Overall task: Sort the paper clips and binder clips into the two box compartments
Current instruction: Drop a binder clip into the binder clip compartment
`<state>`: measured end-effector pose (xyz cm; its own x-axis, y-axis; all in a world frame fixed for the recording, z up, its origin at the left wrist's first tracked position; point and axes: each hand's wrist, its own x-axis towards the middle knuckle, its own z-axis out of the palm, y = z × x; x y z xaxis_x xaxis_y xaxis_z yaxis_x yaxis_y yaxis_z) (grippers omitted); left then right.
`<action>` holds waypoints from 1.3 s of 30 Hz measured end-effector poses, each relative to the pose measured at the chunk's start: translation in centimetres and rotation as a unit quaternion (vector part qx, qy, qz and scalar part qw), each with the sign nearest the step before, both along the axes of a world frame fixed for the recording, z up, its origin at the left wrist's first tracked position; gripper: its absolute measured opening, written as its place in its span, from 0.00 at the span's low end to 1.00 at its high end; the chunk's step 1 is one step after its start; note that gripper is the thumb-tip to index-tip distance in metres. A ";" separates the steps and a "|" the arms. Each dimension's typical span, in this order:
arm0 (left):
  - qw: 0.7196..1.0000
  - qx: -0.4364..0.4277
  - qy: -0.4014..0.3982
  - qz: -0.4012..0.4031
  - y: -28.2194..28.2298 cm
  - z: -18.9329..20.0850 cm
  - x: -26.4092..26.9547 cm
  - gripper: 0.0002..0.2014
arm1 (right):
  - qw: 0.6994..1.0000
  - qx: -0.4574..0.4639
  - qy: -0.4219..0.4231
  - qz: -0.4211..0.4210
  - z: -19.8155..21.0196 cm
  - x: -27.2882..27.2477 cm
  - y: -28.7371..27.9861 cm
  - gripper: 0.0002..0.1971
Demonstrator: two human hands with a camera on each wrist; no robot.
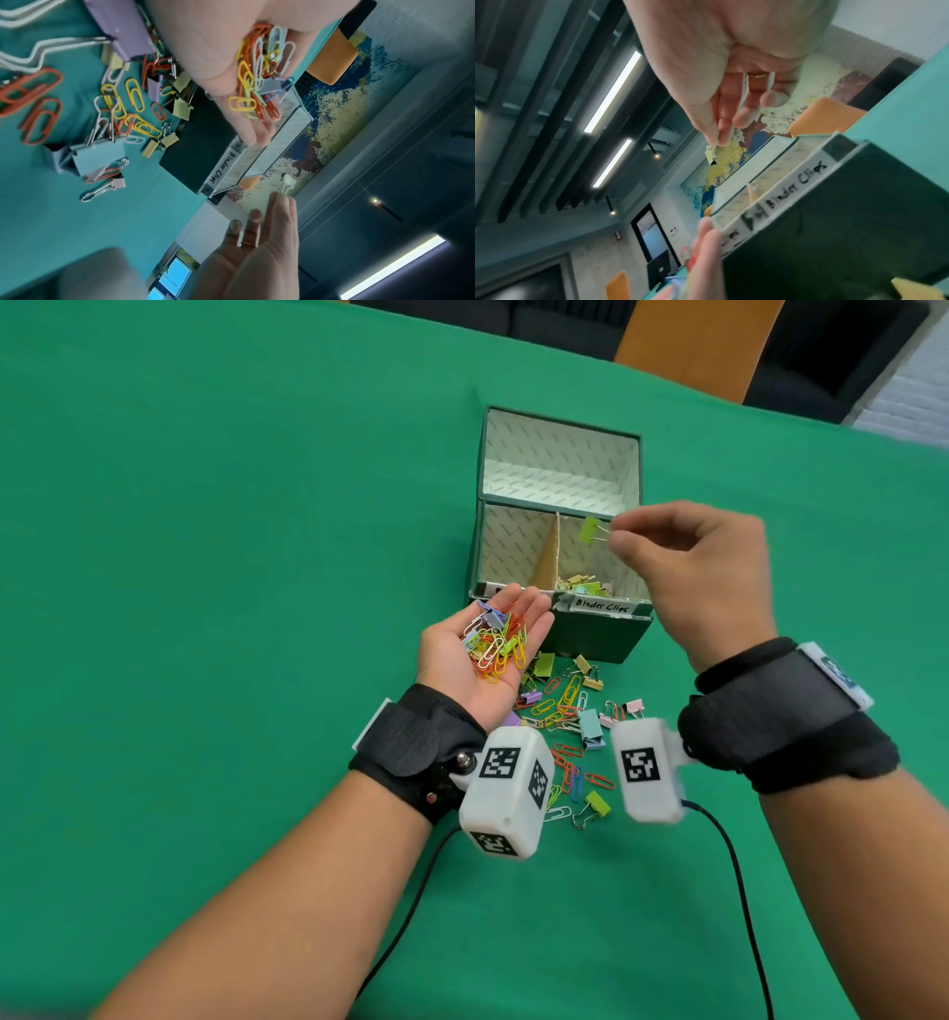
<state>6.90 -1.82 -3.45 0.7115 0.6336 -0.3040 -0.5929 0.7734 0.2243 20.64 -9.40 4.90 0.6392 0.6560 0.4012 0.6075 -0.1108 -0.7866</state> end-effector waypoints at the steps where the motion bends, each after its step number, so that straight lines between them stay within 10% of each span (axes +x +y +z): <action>1: 1.000 0.000 0.001 -0.001 0.0 0.0 0.0 0.19 | 1.000 -0.005 -0.015 -0.018 -0.1 0.6 0.2 0.04; 7: 1.000 -0.001 0.001 0.000 -0.1 0.0 0.0 0.19 | 0.973 -0.201 -0.112 -0.030 -1.5 1.0 0.6 0.03; 14: 0.999 0.019 0.031 -0.001 -1.0 0.3 0.4 0.18 | 0.931 -0.203 -0.257 0.160 -1.2 -4.0 1.2 0.05; 21: 0.998 -0.010 0.063 0.006 -0.9 0.4 0.4 0.14 | 0.894 -0.271 -0.337 0.121 -1.7 -4.6 2.0 0.11; 39: 1.000 0.016 0.023 0.003 -0.4 -0.1 0.4 0.22 | 0.966 -0.178 -0.140 0.121 -0.6 -3.8 0.2 0.04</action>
